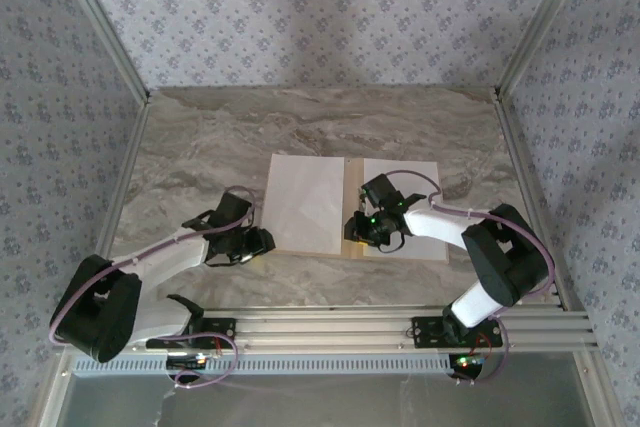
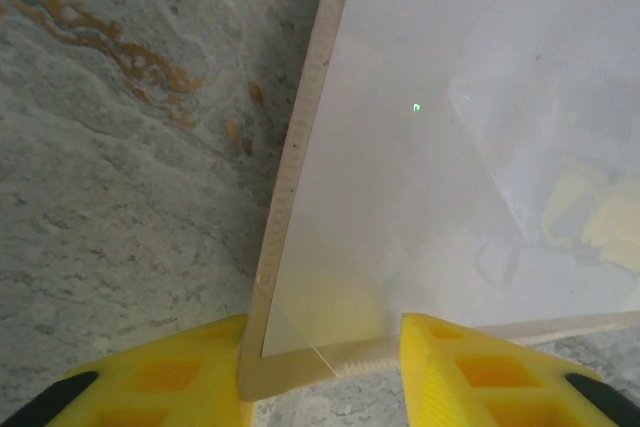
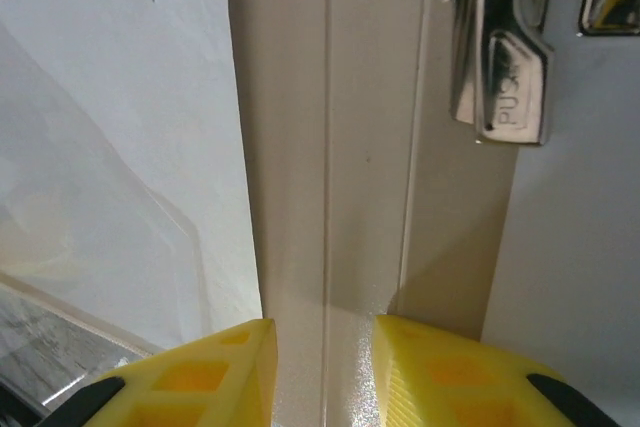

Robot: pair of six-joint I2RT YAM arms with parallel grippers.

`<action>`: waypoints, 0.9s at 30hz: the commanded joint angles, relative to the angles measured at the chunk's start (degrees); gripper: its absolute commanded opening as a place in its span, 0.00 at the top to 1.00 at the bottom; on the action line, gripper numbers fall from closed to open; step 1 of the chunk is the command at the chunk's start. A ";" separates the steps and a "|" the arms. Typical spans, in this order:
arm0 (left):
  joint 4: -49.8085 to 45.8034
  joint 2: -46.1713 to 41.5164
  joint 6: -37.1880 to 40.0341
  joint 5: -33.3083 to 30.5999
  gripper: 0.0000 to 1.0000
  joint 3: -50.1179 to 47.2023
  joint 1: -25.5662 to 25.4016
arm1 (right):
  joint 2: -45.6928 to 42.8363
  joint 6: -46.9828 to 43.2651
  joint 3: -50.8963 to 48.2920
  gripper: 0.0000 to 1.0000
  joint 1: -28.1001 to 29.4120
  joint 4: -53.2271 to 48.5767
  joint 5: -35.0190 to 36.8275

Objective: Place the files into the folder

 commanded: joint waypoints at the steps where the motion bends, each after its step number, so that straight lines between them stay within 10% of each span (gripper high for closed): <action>1: 2.33 -2.05 -0.65 2.25 0.62 -0.17 0.00 | 1.36 0.78 1.01 0.68 0.52 -0.39 1.29; 27: 13.48 -13.62 1.40 2.06 0.91 -3.56 0.07 | -0.63 -1.31 4.50 0.69 -0.89 -4.84 0.81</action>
